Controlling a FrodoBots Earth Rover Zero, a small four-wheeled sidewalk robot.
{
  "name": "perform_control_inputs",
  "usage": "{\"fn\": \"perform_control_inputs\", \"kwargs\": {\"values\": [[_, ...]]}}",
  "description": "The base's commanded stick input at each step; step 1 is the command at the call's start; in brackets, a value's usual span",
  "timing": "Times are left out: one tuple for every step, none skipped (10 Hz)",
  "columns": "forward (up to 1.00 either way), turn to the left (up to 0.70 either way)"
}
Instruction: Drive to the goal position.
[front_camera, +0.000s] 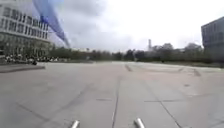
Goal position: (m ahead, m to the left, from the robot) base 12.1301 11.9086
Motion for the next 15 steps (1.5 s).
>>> {"fn": "perform_control_inputs", "kwargs": {"values": [[1.0,0.08],[1.0,0.0],[1.0,0.0],[1.0,0.0],[1.0,0.03],[1.0,0.25],[1.0,0.4],[1.0,0.14],[1.0,0.0],[1.0,0.0],[1.0,0.0],[1.0,0.0],[1.0,0.0],[1.0,0.0],[1.0,0.0]]}}
